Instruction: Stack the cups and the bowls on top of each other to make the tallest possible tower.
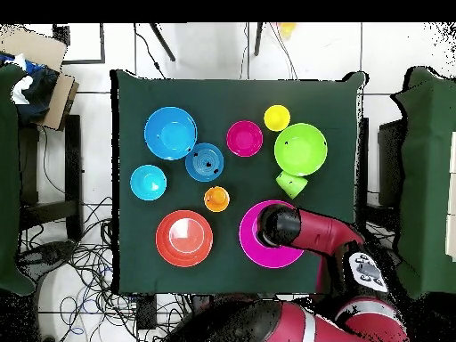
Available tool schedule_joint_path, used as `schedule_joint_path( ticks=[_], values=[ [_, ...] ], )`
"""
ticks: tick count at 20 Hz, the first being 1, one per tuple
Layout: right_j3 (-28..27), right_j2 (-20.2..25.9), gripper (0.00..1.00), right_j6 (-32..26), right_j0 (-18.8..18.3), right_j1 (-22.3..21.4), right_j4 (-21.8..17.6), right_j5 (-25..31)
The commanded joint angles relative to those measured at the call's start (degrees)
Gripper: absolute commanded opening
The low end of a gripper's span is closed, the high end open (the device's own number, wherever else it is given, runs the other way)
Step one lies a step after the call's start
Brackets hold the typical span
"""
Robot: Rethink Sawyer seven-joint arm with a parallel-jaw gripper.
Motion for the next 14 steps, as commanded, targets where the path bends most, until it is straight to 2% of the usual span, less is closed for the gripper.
schedule_joint_path(
  ticks=[1,6,14],
  values=[
    [-2.9,4.2,1.00,5.3,0.1,3.5,2.7,1.6],
    [-1.7,3.8,1.00,7.8,0.1,4.7,4.1,-1.0],
    [-9.3,3.3,1.00,10.4,6.4,9.6,9.2,0.7]
  ],
)
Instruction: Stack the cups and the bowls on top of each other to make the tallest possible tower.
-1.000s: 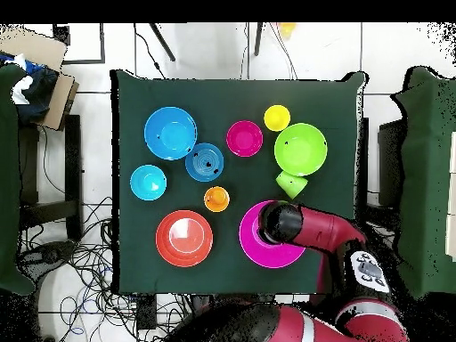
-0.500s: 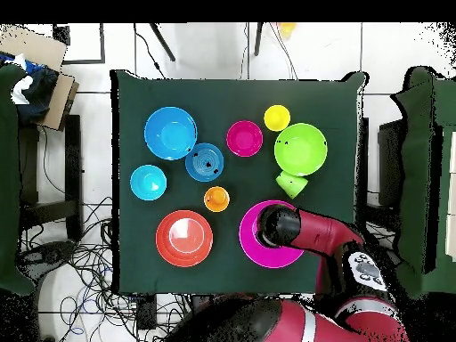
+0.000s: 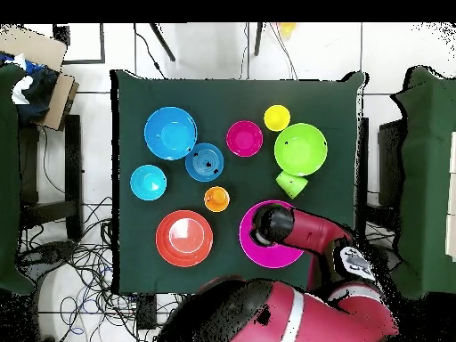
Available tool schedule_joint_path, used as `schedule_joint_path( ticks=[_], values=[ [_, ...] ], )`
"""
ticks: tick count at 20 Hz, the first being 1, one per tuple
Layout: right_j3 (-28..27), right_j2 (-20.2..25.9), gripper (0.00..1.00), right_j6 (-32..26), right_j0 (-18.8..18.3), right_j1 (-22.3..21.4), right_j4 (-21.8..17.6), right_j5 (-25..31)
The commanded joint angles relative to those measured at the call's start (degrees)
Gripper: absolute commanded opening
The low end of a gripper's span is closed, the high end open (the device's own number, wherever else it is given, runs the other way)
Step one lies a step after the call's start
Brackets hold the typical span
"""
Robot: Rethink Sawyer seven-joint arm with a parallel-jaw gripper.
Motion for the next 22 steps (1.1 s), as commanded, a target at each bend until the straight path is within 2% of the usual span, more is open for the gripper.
schedule_joint_path(
  ticks=[1,5,10,22],
  values=[
    [-9.4,3.5,1.00,10.7,5.7,5.7,5.7,1.2],
    [-12.4,1.3,1.00,11.9,9.0,7.1,8.1,2.6],
    [-13.2,0.1,1.00,12.2,11.3,7.5,10.9,3.8],
    [-12.2,-0.9,1.00,11.1,14.2,6.7,17.0,5.4]
  ],
)
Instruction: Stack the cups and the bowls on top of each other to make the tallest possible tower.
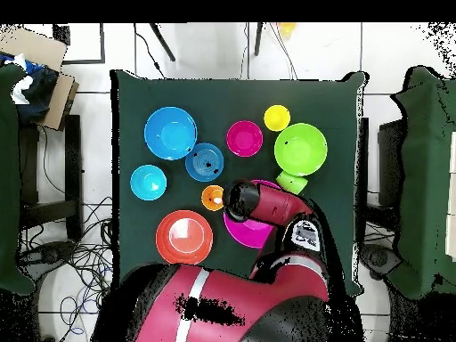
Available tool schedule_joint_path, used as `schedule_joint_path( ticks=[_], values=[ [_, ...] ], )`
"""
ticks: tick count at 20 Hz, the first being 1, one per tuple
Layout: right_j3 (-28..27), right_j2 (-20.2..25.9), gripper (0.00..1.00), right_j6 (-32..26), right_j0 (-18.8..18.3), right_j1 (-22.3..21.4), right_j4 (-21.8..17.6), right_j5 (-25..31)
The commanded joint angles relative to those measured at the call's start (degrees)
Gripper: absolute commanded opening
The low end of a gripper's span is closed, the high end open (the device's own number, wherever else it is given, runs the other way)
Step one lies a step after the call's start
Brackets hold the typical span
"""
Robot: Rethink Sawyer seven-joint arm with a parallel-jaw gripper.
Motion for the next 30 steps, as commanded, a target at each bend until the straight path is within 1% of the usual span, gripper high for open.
schedule_joint_path(
  ticks=[1,4,8,15,17,21,25,27,28,30],
  values=[
    [-4.8,3.5,1.00,10.8,2.3,1.5,4.8,4.9],
    [-4.4,2.8,1.00,9.9,2.3,1.5,4.9,4.3],
    [-3.5,3.3,1.00,7.9,1.2,1.4,4.8,3.4],
    [-2.3,3.4,1.00,6.7,0.2,0.9,4.0,2.6],
    [-1.7,2.5,1.00,6.3,0.2,0.4,3.3,2.9],
    [0.8,1.8,1.00,4.0,-1.8,-1.3,1.4,1.9],
    [1.9,0.6,1.00,2.4,-3.1,-2.3,-0.3,1.1],
    [4.0,-0.7,1.00,1.6,-3.4,-4.1,-1.6,1.1],
    [5.2,-2.0,1.00,0.9,-3.2,-5.7,-2.6,1.5],
    [8.3,-3.4,1.00,-1.4,-4.1,-10.0,-4.5,3.0]
  ],
)
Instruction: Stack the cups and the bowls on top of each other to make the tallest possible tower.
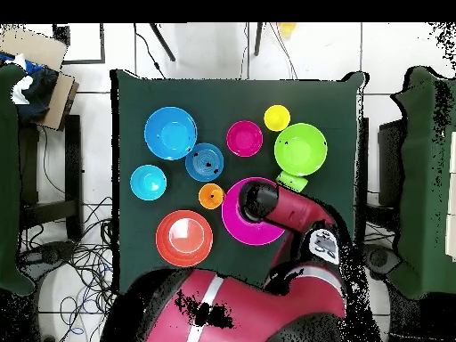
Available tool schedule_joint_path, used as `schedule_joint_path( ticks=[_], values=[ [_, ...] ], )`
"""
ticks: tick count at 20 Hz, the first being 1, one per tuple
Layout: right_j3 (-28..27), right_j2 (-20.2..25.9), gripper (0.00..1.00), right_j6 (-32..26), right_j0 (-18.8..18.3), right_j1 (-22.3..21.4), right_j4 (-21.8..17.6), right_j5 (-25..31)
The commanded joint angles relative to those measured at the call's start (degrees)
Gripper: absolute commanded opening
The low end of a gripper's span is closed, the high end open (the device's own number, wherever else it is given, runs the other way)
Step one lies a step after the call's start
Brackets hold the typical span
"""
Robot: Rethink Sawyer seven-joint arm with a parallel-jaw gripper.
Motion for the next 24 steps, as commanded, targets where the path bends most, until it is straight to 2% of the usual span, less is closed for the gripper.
schedule_joint_path(
  ticks=[1,3,10,18,24],
  values=[
    [8.1,-0.5,1.00,-2.5,-2.4,-9.4,-6.9,3.4],
    [9.1,0.1,1.00,-3.6,-3.8,-10.9,-7.9,3.9],
    [7.4,2.7,1.00,-4.5,-8.6,-9.3,-11.1,2.2],
    [9.4,4.4,1.00,-1.5,-8.6,-10.9,-11.2,3.7],
    [9.7,4.9,1.00,-1.8,-9.1,-10.7,-11.5,2.8]
  ],
)
